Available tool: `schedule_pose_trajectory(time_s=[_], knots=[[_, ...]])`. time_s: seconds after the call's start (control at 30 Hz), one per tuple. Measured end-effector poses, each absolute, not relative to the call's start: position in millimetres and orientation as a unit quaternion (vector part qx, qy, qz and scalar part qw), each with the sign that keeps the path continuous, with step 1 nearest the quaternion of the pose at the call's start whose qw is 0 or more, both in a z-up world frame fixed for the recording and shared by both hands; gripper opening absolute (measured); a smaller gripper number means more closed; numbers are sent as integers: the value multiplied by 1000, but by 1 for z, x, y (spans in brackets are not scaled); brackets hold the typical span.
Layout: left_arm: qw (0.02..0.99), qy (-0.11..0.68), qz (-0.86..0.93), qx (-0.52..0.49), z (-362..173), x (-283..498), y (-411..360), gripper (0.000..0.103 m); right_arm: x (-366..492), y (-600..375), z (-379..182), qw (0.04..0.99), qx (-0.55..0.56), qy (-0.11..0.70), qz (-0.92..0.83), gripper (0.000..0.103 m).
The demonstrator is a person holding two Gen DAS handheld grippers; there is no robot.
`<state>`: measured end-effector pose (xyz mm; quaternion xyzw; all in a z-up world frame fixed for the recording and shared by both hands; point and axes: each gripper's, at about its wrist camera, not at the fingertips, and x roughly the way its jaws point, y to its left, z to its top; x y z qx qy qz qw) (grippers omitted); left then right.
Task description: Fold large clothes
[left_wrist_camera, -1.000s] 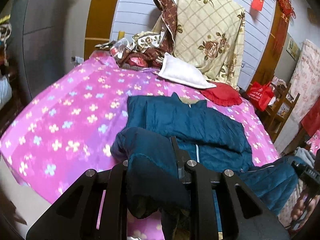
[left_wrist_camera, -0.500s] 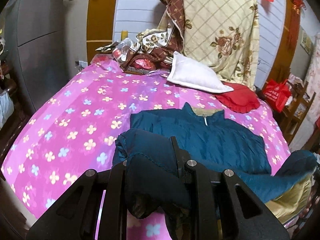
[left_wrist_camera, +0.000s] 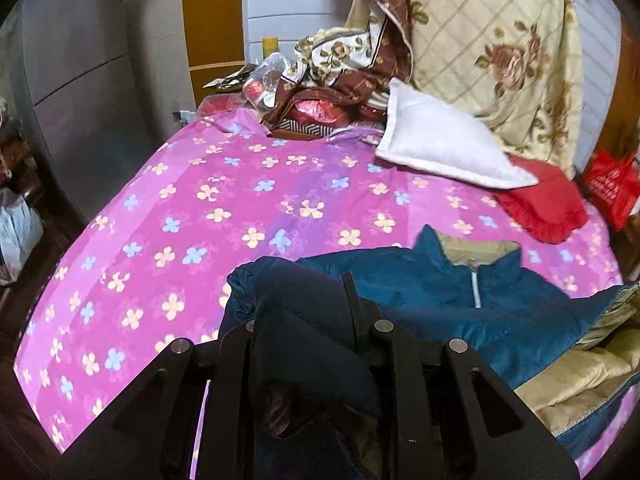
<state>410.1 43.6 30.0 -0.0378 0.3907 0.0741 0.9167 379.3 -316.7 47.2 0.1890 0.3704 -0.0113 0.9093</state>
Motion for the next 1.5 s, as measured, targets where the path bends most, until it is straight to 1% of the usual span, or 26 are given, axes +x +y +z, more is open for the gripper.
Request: schedule_pose_trajectory(time_s=[0.23,0.4,0.53,0.63,0.7,0.73,0.77,0.8,0.83,0.87,0.93,1.0,1.03,1.13,1.2,1.33,1.4,1.5], knots=[[897,429,103,-36,-14,466,40,19,433,-324,0,893,180,411,-35,19],[887,446,119,-17,-51,489,34,23,453,-329,-38,879,184,436,-52,19],[880,458,119,-36,-67,504,37,25,461,-335,-53,874,194,442,-55,20],[877,462,105,-74,-63,506,47,25,461,-339,-52,870,214,441,-43,26],[880,451,76,-129,-51,498,63,30,454,-348,-45,865,258,429,-17,37],[880,445,58,-157,-46,493,71,32,451,-353,-42,862,284,421,1,48],[878,441,42,-181,-40,489,77,35,446,-357,-37,859,306,410,17,55],[876,437,28,-203,-36,485,82,39,442,-360,-32,859,319,400,27,59],[874,431,13,-225,-30,480,87,42,437,-362,-24,861,327,387,36,66],[870,426,-3,-247,-24,475,94,46,433,-362,-17,864,328,378,42,71],[865,417,-27,-277,-10,468,101,51,426,-358,-2,873,320,365,46,72],[863,408,-47,-295,0,463,104,60,418,-352,15,887,296,351,46,76],[861,403,-59,-304,7,460,106,61,415,-349,21,891,287,348,46,78],[865,380,-77,-318,31,450,112,68,404,-336,34,904,248,346,44,78],[875,366,-66,-310,42,440,114,77,399,-324,35,909,213,356,43,78],[900,377,-41,-216,49,430,83,78,395,-287,19,913,125,386,41,78],[908,387,-31,-157,39,428,58,78,399,-271,5,913,92,397,31,78],[907,409,-27,-91,11,438,19,78,411,-259,-15,911,60,409,15,78]])
